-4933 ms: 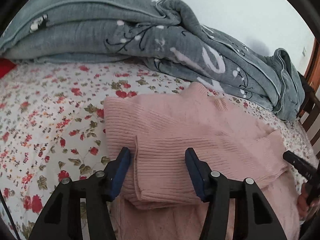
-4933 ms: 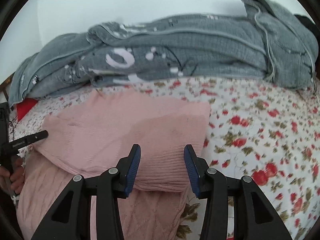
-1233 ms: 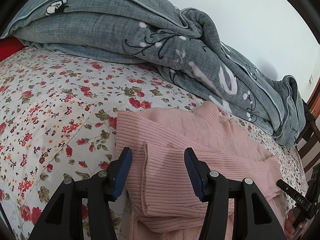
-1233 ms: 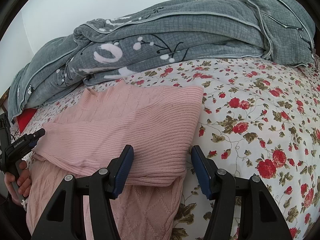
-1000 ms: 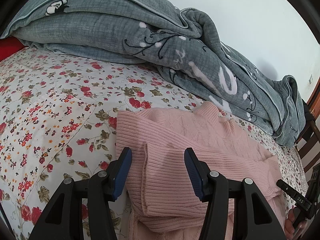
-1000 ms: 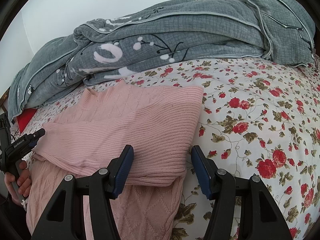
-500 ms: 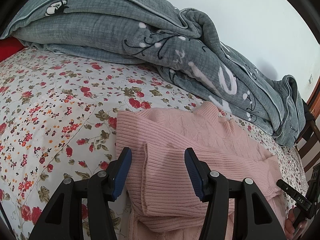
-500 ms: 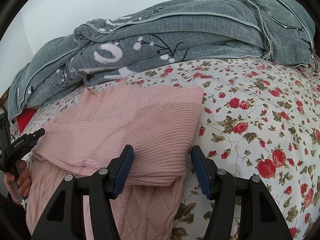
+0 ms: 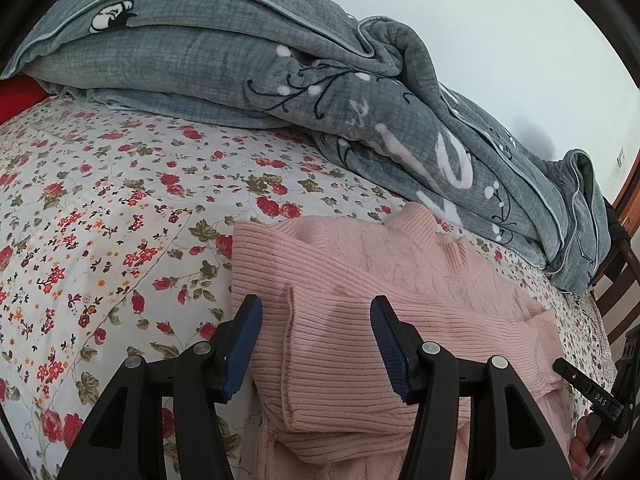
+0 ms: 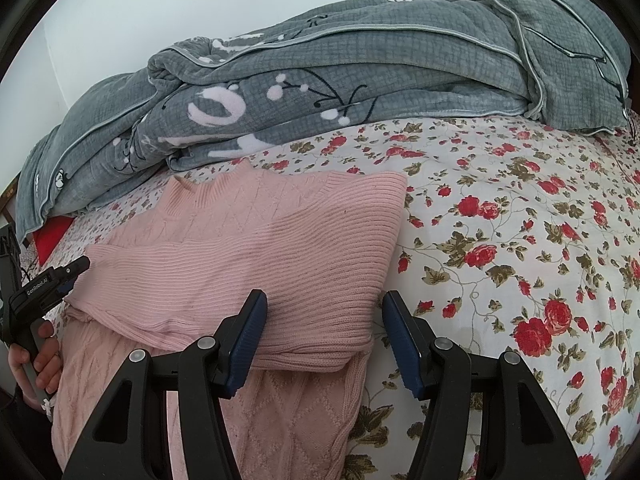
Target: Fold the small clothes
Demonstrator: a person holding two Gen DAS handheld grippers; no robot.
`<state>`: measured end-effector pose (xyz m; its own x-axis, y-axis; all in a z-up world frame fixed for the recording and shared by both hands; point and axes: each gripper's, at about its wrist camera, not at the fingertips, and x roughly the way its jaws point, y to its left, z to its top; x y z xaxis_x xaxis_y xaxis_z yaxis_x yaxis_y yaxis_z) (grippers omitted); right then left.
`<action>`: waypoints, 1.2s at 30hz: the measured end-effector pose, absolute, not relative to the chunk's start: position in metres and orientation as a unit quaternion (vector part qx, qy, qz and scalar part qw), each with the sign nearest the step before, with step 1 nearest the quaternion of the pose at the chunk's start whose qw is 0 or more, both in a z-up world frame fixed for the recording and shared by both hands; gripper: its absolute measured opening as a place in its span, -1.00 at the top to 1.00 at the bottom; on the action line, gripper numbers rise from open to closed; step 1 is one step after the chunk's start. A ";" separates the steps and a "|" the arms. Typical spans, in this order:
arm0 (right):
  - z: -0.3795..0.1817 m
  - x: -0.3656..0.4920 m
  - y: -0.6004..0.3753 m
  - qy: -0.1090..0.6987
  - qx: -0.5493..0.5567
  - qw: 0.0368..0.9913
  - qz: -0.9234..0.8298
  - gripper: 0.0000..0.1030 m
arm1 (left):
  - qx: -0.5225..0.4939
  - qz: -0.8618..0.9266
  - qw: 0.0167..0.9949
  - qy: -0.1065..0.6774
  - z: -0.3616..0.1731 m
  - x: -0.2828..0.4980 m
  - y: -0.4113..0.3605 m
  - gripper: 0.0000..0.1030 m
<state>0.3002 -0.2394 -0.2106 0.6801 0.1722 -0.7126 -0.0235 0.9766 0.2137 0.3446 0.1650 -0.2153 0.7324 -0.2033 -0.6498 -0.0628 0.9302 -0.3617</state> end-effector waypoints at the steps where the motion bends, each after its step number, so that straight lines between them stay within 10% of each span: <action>1: -0.211 0.300 -0.239 0.396 0.094 0.912 0.054 -0.15 | -0.183 -0.039 0.913 0.364 -0.215 0.345 0.165 -0.06; 36: -0.199 0.285 -0.229 0.367 0.063 0.926 0.063 -0.15 | -0.157 -0.030 0.918 0.362 -0.212 0.317 0.153 -0.17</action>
